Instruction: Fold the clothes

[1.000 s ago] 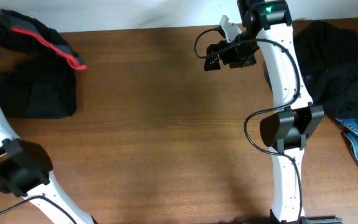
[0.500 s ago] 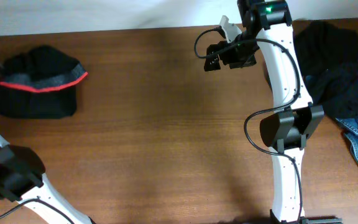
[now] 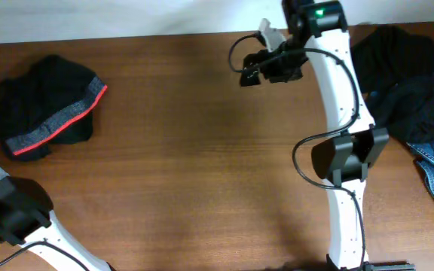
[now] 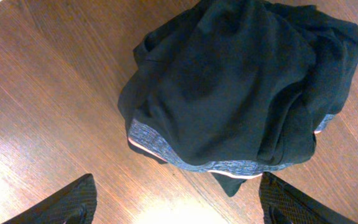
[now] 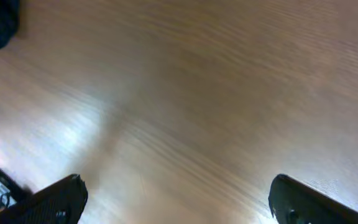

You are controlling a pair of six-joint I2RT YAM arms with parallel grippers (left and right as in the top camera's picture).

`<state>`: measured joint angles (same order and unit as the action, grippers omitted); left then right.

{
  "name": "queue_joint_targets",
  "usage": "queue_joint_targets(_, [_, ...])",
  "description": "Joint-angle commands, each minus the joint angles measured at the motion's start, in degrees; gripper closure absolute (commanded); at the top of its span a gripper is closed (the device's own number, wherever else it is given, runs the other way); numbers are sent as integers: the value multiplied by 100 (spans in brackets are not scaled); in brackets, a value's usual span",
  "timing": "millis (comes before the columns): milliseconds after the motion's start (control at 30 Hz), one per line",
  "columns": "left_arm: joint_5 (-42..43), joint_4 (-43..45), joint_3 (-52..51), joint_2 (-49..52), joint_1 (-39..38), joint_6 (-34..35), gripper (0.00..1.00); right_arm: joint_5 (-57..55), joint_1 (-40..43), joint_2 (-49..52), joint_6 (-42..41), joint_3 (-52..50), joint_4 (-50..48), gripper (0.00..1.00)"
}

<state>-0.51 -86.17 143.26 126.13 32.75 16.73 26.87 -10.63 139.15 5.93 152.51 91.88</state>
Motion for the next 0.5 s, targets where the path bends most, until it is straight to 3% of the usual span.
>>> queue_joint_targets(0, [-70, -24, 87, -44, -116, -116, 17, 251, -476, 57, -227, -63, -343, 1])
queue_joint_targets(167, [529, 72, 81, -44, -730, -1062, 17, 291, -435, 72, -1169, -57, -1220, 1])
queue_joint_targets(333, [485, 431, 79, 7, -1926, -2011, 17, 595, 269, 72, -1231, -59, -1266, 1])
queue_joint_targets(467, [-815, 800, 76, 433, -3060, -2020, 17, 592, 868, 74, -905, -59, -1058, 1])
